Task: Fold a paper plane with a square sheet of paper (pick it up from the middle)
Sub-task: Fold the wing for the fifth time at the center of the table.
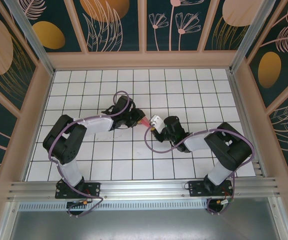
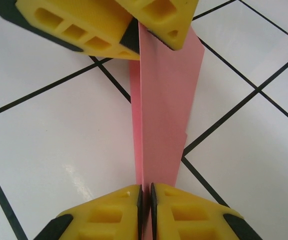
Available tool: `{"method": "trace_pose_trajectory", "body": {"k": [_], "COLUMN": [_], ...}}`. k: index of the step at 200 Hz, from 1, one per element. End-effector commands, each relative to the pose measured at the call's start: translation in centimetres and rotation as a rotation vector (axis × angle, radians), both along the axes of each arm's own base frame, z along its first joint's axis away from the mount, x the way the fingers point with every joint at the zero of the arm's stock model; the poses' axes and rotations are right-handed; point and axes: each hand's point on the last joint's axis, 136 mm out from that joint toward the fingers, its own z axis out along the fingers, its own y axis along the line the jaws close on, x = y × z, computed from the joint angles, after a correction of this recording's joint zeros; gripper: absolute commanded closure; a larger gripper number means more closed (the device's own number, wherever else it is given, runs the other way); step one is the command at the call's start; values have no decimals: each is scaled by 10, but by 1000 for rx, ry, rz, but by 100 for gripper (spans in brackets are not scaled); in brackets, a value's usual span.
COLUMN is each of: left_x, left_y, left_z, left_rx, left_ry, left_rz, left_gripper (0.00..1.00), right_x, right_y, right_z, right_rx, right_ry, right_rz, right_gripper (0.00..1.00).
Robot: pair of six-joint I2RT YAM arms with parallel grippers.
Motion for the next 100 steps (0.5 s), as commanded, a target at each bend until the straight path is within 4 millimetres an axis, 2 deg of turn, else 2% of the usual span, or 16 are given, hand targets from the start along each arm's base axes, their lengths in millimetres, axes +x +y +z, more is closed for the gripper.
{"method": "trace_pose_trajectory", "body": {"k": [1,37,93,95,100], "left_x": [-5,-5,-5,-9,-11], "left_y": [1,-1,-3,0,1], "left_z": [-9,-7,-4,-10,-13], "left_rx": [7,-12,-30,-20,-19], "left_ry": [24,23,29,45,51], "left_rz": [-20,-25,-17,-15,-14], "left_gripper": [81,93,95,95,95], "right_x": [-1,5,27,27,28], "right_y": [6,15,28,28,29], "right_z": [8,12,19,19,20], "right_rx": [11,37,63,64,67], "right_ry": [-24,-28,-73,-74,-76], "right_rz": [26,21,-14,-14,-12], "right_gripper": [81,75,73,73,72]}}
